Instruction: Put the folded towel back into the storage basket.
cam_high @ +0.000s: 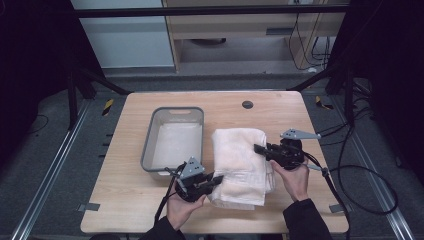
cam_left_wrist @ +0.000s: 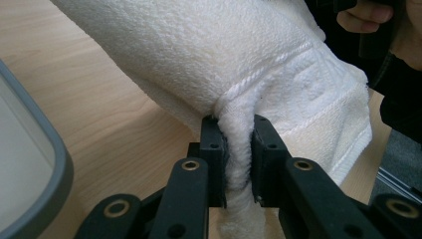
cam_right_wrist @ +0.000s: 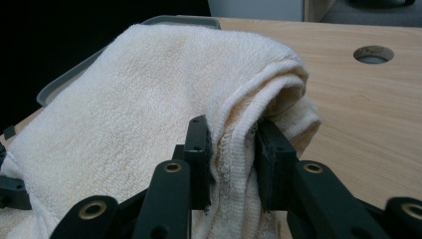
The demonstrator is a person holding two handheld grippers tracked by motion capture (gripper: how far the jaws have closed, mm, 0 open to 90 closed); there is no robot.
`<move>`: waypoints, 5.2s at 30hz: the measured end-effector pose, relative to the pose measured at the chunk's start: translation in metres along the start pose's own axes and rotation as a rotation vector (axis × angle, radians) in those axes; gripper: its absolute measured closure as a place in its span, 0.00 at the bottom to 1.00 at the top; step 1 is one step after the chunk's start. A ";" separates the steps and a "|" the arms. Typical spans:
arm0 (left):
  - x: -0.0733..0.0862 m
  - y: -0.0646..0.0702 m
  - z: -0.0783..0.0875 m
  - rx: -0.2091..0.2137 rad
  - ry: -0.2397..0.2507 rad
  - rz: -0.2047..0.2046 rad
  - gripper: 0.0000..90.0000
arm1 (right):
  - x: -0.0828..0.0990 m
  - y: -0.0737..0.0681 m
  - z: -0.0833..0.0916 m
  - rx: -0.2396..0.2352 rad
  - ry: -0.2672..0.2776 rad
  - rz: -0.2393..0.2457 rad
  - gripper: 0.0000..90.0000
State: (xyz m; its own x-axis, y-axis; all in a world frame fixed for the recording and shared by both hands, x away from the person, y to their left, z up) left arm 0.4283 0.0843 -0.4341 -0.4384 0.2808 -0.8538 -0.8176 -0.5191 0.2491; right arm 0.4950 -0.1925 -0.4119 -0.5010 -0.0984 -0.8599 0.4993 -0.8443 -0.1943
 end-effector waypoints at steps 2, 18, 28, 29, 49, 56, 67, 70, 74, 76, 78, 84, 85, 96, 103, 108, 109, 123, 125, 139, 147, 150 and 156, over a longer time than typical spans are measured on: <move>-0.002 0.000 0.003 0.000 0.007 -0.004 0.86 | -0.002 0.000 0.001 -0.003 0.012 0.001 0.79; -0.018 -0.001 0.023 -0.018 0.066 -0.023 0.87 | -0.026 -0.016 0.007 -0.003 0.080 0.039 0.79; -0.027 -0.004 0.038 -0.029 0.110 -0.025 0.87 | -0.045 -0.028 0.006 -0.004 0.114 0.054 0.79; -0.029 -0.005 0.041 -0.032 0.121 -0.024 0.87 | -0.047 -0.030 0.006 -0.005 0.115 0.056 0.79; -0.044 -0.021 0.073 -0.073 0.203 -0.009 0.87 | -0.083 -0.055 -0.005 -0.011 0.159 0.094 0.79; -0.045 -0.026 0.080 -0.094 0.215 -0.008 0.87 | -0.089 -0.062 -0.011 -0.008 0.167 0.100 0.79; -0.050 -0.034 0.097 -0.106 0.261 0.003 0.87 | -0.105 -0.074 -0.020 -0.020 0.181 0.113 0.79; -0.052 -0.037 0.102 -0.111 0.276 0.009 0.87 | -0.111 -0.079 -0.023 -0.024 0.184 0.118 0.79; -0.053 -0.040 0.110 -0.119 0.295 0.014 0.87 | -0.118 -0.085 -0.027 -0.029 0.187 0.126 0.79; -0.054 -0.041 0.113 -0.124 0.302 0.017 0.87 | -0.123 -0.090 -0.031 -0.030 0.189 0.132 0.79; -0.054 -0.043 0.116 -0.127 0.312 0.018 0.87 | -0.124 -0.091 -0.031 -0.033 0.189 0.130 0.79; -0.056 -0.048 0.125 -0.138 0.334 0.026 0.87 | -0.133 -0.099 -0.039 -0.039 0.190 0.138 0.79; -0.056 -0.049 0.126 -0.141 0.334 0.027 0.87 | -0.134 -0.100 -0.040 -0.039 0.191 0.142 0.79; -0.056 -0.060 0.139 -0.159 0.346 0.041 0.87 | -0.142 -0.112 -0.054 -0.049 0.193 0.150 0.79; -0.054 -0.068 0.147 -0.175 0.350 0.049 0.87 | -0.147 -0.120 -0.065 -0.057 0.194 0.146 0.79; -0.053 -0.075 0.153 -0.181 0.347 0.059 0.87 | -0.149 -0.126 -0.075 -0.059 0.186 0.146 0.79; -0.052 -0.077 0.154 -0.183 0.347 0.061 0.87 | -0.149 -0.127 -0.077 -0.058 0.185 0.148 0.79; -0.041 -0.100 0.151 -0.211 0.314 0.085 0.87 | -0.146 -0.131 -0.107 -0.042 0.140 0.147 0.79; -0.038 -0.104 0.149 -0.214 0.308 0.092 0.87 | -0.143 -0.131 -0.113 -0.040 0.129 0.145 0.79; -0.023 -0.124 0.140 -0.252 0.240 0.117 0.87 | -0.123 -0.129 -0.151 -0.028 0.069 0.123 0.79; -0.015 -0.131 0.137 -0.266 0.212 0.126 0.87 | -0.114 -0.128 -0.166 -0.027 0.039 0.112 0.79; -0.013 -0.133 0.136 -0.271 0.202 0.127 0.87 | -0.111 -0.128 -0.171 -0.030 0.032 0.106 0.79; -0.007 -0.138 0.133 -0.287 0.176 0.129 0.87 | -0.104 -0.128 -0.181 -0.021 0.012 0.102 0.79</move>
State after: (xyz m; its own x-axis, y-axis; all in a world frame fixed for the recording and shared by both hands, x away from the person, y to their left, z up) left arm 0.4945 0.2610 -0.4013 -0.4398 0.0675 -0.8955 -0.6103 -0.7541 0.2429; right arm 0.6109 0.0215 -0.3828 -0.4383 -0.1767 -0.8813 0.5620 -0.8190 -0.1153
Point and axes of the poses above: each handheld gripper's, and its own axes: z roughly backward along the jaws, x roughly out of its underside, y roughly to its right, the point moved 2 cm from there along -z, roughly forward along the jaws, and after that the axes turned 8 degrees about x, right-handed, at the moved point
